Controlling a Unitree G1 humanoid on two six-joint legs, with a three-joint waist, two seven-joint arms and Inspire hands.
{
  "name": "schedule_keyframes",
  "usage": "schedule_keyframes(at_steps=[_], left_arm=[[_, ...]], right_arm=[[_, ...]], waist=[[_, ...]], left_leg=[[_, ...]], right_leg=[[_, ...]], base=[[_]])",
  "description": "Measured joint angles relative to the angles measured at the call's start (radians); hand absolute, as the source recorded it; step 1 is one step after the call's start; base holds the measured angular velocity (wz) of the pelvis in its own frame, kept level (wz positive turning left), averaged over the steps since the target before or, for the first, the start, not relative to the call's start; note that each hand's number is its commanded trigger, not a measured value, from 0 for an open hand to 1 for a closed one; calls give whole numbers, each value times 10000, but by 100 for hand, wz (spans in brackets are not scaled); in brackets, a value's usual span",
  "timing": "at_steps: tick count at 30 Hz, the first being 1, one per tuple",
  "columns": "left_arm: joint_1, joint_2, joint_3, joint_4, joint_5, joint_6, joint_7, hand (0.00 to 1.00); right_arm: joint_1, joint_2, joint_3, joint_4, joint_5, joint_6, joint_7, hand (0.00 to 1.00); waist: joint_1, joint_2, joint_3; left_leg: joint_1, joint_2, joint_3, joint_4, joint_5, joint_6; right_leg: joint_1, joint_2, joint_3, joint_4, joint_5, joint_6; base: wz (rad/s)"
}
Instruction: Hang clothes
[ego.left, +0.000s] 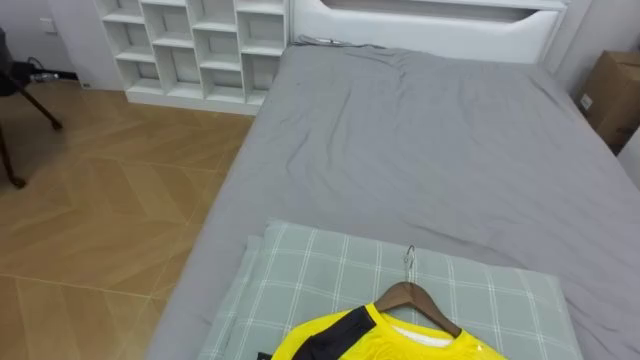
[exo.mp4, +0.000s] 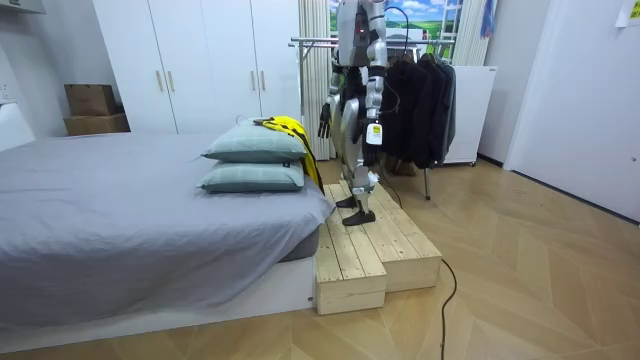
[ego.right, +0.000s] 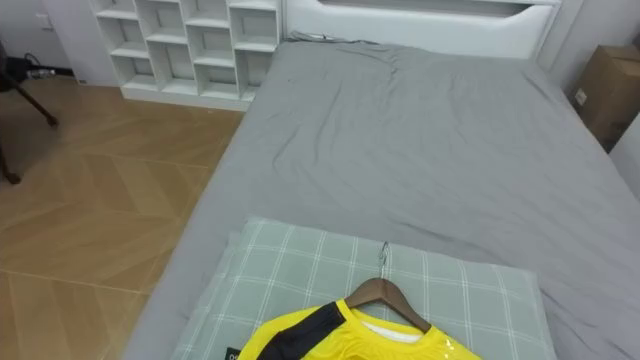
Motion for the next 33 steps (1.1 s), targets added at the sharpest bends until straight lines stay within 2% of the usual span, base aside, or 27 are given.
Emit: schedule_keyframes(at_steps=[7, 11, 17, 33], left_arm=[[-7, -10, -12, -2, 15, 98, 84, 0], [-23, -6, -45, -1, 20, 150, 127, 0], [5, -9, -74, -1, 373, 227, 137, 0], [-231, -14, -114, -76, 385, 227, -137, 0]], right_arm=[[22, 0, -18, 1, 25, 1, 22, 0], [46, 1, -22, 4, 416, 4, 183, 0], [188, -13, -47, -43, 585, 1, 433, 0], [155, -101, -46, -17, 160, -147, 403, 0]], waist=[[-11, 25, -15], [-49, 47, -31], [-33, 81, -10], [-27, 222, -17]], left_leg=[[-14, -8, -42, 0, 0, 0], [-42, -75, -242, 18, 1, 0], [-67, -90, -356, 18, 0, 0], [-75, -99, -379, 26, 0, 0]], right_leg=[[1, 2, -10, -4, 0, 0], [84, 1, -1, -120, 0, 0], [121, 5, 3, -159, 0, 1], [112, 5, 147, -158, 0, 1]], base=[[1], [11], [7], [0]])
